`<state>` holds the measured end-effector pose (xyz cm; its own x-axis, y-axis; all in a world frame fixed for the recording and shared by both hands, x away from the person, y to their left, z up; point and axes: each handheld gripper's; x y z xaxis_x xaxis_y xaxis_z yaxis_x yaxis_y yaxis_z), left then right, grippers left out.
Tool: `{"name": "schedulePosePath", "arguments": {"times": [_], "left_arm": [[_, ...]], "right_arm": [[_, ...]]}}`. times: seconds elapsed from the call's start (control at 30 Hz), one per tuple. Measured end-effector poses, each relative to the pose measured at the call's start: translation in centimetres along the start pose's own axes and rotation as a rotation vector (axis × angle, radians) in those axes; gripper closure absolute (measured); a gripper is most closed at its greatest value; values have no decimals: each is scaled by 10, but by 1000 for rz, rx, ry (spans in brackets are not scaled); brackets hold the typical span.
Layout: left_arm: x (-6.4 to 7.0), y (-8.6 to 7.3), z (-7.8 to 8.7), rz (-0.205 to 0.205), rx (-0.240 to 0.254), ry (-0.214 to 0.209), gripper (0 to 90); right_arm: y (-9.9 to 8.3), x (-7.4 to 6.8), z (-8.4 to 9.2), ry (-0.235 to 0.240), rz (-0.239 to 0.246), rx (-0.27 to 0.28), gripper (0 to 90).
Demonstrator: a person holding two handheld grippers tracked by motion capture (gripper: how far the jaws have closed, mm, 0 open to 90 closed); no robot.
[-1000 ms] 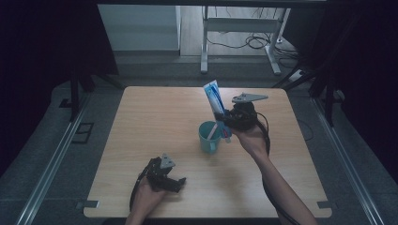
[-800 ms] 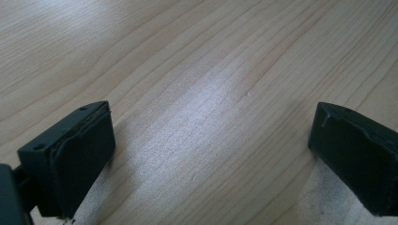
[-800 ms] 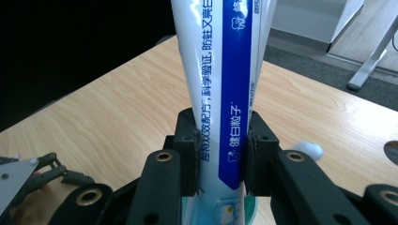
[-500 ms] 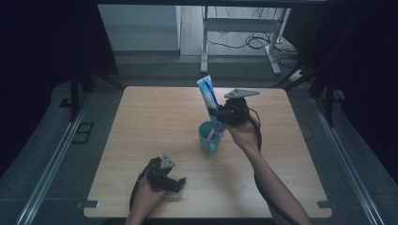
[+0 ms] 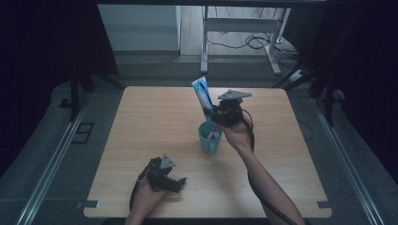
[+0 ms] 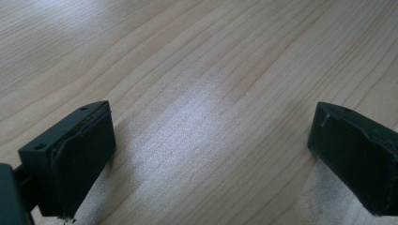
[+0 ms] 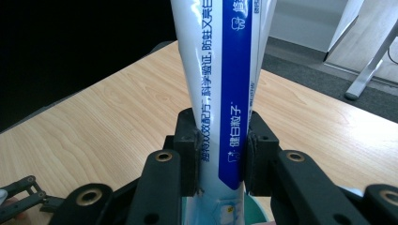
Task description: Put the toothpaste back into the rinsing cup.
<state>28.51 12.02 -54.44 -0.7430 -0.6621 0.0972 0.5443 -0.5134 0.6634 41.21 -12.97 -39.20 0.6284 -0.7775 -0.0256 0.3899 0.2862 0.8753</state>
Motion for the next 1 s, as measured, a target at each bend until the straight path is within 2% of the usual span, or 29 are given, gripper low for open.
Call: {"name": "schedulePosePath", "arguments": {"times": [0.4,1.0], "left_arm": [[0,0,0,-3,-3,-1,12],[0,0,0,-1,-2,-3,12]], "right_arm": [[-17,-2,-14,0,-5,-2,706],[-42,-2,-31,2,-17,-37,701]]}}
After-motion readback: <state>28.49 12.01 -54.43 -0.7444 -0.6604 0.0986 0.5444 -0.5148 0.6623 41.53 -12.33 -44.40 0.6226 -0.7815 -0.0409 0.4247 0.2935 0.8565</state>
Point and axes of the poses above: each handheld gripper's, and its own axes: z roughly backward along the jaws, y roughly out of its top, x roughly to its right, and after that the axes turned 6 degrees about -y, right-handed
